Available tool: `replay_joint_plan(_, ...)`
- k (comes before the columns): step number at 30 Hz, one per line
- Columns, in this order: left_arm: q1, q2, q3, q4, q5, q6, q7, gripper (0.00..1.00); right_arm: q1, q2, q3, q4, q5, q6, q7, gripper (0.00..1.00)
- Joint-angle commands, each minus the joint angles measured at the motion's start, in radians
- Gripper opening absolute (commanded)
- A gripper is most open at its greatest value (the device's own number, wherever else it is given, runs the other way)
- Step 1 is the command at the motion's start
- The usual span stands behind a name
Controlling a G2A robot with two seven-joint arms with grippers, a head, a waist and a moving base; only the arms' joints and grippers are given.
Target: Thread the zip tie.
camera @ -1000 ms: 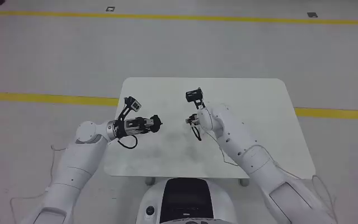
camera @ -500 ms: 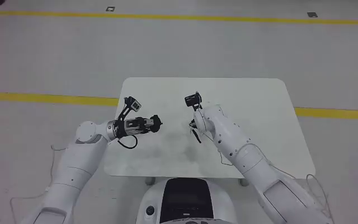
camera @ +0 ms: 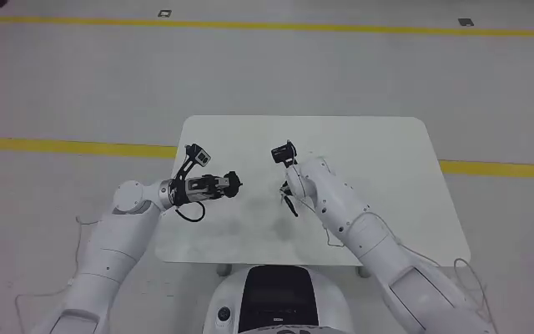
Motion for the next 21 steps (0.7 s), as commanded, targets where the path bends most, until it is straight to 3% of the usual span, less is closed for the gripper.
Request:
replay_joint_plan(1, 0.0, 0.0, 0.0, 0.0, 0.0, 0.0, 0.0, 0.0, 0.0, 0.0, 0.0, -0.001, -0.001, -0.006, 0.008, 1.0)
replay_joint_plan(11, 0.0, 0.0, 0.0, 0.0, 0.0, 0.0, 0.0, 0.0, -0.016, 0.0, 0.005, 0.001, -0.002, -0.021, -0.034, 1.0)
replay_joint_plan(16, 0.0, 0.0, 0.0, 0.0, 0.0, 0.0, 0.0, 0.0, -0.006, -0.009, 0.006, 0.036, 0.017, -0.025, -0.051, 1.0)
replay_joint_plan(17, 0.0, 0.0, 0.0, 0.0, 0.0, 0.0, 0.0, 0.0, -0.003, -0.011, 0.006, 0.045, 0.022, -0.023, -0.055, 0.76)
replay_joint_plan(19, 0.0, 0.0, 0.0, 0.0, 0.0, 0.0, 0.0, 0.0, 0.004, -0.016, 0.004, 0.067, 0.027, -0.015, -0.064, 0.49)
replay_joint_plan(21, 0.0, 0.0, 0.0, 0.0, 0.0, 0.0, 0.0, 0.0, 0.01, -0.021, 0.002, 0.083, 0.03, -0.003, -0.071, 0.43)
